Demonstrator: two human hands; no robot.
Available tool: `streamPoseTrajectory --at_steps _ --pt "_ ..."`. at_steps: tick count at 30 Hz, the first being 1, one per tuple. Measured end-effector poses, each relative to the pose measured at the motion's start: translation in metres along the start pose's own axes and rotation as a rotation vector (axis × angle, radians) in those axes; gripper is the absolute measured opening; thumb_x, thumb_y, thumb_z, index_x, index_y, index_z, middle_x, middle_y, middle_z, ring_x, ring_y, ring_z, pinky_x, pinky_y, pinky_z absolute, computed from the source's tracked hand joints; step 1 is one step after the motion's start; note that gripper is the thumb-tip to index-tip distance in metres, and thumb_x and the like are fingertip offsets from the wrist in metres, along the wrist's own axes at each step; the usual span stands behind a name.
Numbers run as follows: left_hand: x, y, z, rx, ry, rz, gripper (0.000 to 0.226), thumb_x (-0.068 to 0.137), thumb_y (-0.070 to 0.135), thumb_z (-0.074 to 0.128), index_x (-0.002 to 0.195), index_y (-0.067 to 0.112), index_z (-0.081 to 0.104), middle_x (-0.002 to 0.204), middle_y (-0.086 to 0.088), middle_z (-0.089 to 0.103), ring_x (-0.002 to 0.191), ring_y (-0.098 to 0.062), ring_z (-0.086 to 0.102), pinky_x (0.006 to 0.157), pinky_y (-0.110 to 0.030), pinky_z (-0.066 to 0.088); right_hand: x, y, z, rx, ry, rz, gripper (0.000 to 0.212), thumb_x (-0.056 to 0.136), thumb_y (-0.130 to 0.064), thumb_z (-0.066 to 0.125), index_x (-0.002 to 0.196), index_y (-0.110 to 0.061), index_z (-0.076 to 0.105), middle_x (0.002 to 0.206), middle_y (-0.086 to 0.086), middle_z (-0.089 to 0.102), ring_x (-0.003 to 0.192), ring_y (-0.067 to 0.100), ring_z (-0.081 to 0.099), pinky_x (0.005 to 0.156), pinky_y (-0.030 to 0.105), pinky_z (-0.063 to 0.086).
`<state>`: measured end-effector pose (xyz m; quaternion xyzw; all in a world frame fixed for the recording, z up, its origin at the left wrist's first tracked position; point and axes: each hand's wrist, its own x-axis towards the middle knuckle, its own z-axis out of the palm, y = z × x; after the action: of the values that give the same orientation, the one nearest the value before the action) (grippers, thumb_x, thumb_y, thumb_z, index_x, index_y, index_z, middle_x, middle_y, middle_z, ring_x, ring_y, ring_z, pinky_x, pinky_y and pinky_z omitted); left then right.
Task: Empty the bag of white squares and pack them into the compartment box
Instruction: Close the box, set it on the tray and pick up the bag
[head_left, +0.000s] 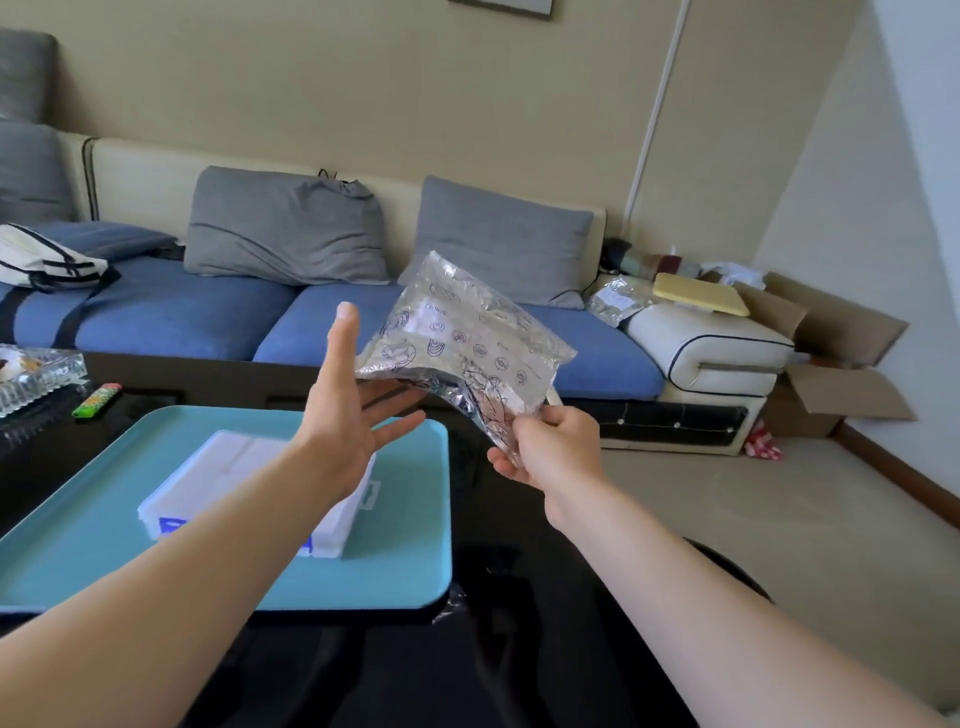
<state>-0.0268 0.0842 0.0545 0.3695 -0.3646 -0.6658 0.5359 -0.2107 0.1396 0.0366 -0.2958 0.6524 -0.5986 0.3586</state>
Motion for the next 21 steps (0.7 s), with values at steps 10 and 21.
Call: streamPoseTrajectory --at_steps 10,21 --pt "0.006 -0.039 0.024 0.209 0.127 0.033 0.019 0.104 0.009 0.060 0.089 0.004 0.071 0.085 -0.012 0.073 0.069 -0.020 0.073 0.067 -0.035 0.066 0.010 0.001 -0.076 -0.131 -0.087 0.040 0.031 0.072 -0.001 0.054 0.099 0.002 0.070 0.105 0.016 0.077 0.091 0.033 0.079 0.077 0.057 0.066" --pt "-0.004 -0.040 0.023 0.678 -0.180 -0.055 0.025 0.095 0.035 0.073 0.111 0.017 0.078 0.099 -0.002 0.081 0.095 -0.026 0.078 0.095 -0.046 0.059 0.012 -0.001 -0.100 -0.259 -0.179 -0.121 0.023 0.094 -0.010 0.061 0.105 -0.025 0.074 0.112 -0.008 0.077 0.107 0.012 0.064 0.097 0.038 0.045"
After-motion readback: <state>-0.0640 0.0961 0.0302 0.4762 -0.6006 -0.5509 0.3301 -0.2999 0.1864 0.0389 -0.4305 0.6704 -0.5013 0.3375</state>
